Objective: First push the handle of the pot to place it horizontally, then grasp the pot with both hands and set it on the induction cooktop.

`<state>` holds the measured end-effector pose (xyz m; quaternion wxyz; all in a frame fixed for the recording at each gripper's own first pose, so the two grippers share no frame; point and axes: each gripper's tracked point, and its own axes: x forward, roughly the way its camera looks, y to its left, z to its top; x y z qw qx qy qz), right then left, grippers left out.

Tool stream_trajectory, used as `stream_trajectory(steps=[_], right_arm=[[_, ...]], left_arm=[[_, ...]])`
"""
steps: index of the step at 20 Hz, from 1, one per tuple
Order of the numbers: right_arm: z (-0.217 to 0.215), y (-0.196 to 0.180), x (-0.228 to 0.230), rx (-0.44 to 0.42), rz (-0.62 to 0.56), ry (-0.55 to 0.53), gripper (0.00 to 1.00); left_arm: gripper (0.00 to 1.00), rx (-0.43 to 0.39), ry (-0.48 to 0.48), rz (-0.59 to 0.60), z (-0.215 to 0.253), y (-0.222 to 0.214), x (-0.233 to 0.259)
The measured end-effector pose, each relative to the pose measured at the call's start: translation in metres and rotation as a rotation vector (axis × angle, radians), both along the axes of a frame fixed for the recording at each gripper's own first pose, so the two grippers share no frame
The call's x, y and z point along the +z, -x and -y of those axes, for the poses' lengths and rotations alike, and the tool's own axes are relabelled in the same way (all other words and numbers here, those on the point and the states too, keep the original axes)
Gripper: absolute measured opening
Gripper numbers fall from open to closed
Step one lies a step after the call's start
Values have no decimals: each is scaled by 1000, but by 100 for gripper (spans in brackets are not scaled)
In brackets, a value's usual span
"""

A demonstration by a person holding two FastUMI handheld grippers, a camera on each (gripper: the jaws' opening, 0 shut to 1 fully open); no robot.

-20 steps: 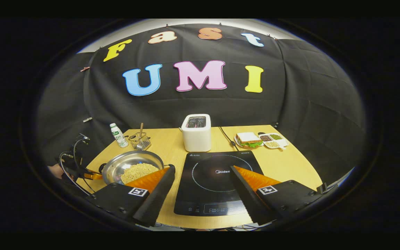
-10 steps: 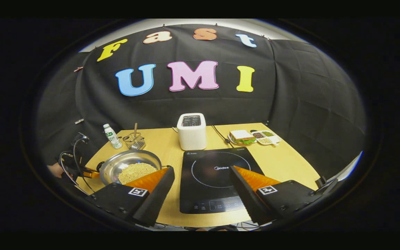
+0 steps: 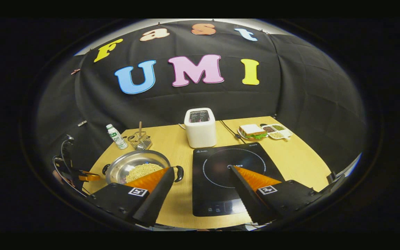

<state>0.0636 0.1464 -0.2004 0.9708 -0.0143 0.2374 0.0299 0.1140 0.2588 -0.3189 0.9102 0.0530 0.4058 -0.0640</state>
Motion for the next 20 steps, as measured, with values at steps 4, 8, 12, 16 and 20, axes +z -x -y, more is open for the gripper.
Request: stream_trajectory(steps=[4, 8, 12, 16, 20], right_arm=[[-24, -14, -9, 40, -27, -35, 99], [-58, -29, -24, 125, -67, -74, 100], [-79, -46, -38, 193, -73, -48, 99], [-80, -54, -70, 183, -163, -30, 99], [-81, -65, -97, 170, -224, -10, 99]], left_arm=[[34, 54, 52, 91, -11, -5, 39], [92, 61, 90, 144, -15, -17, 43], [96, 50, 140, 197, 0, -32, 47], [96, 56, 151, 222, 8, -52, 46], [96, 85, 229, 201, 20, -64, 28]])
